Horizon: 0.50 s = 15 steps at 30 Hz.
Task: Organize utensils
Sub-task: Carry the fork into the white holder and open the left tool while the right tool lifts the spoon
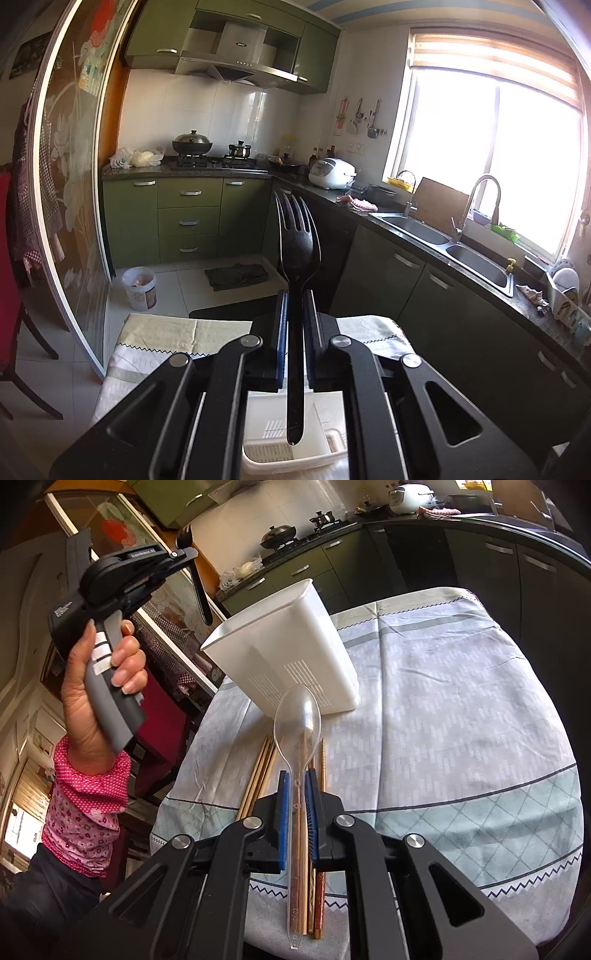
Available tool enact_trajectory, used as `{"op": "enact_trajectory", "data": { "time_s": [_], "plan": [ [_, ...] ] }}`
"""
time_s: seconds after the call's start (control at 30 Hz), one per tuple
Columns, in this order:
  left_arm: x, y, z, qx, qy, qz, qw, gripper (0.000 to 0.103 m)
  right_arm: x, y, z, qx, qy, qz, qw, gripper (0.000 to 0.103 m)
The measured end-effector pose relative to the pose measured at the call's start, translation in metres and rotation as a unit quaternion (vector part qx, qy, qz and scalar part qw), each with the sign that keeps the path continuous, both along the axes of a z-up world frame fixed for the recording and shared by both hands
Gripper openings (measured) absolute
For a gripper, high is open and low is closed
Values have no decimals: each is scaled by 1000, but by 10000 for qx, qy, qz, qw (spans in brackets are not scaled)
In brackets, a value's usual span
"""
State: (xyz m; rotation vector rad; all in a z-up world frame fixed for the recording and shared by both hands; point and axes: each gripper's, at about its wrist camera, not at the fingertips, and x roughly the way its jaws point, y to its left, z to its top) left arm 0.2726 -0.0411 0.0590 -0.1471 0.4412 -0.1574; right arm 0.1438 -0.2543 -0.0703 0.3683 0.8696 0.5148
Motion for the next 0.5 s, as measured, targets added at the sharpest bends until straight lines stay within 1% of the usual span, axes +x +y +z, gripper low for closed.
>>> {"op": "enact_trajectory", "data": {
  "time_s": [0.13, 0.3, 0.4, 0.5],
  "plan": [
    [13, -3, -28, 151, 174, 87, 9997, 8, -2, -13, 14, 21, -244, -42, 9997, 9],
    [14, 0, -55, 256, 393, 37, 9989, 8, 2, -9, 37, 37, -543, 30, 9985, 9],
    [9, 3, -62, 285, 463, -37, 9985, 9, 8, -5, 56, 44, -750, 38, 9972, 9],
    [-1, 12, -59, 200, 443, -60, 9988, 15, 15, 1, 83, 13, -1119, 4, 9937, 9]
  ]
}}
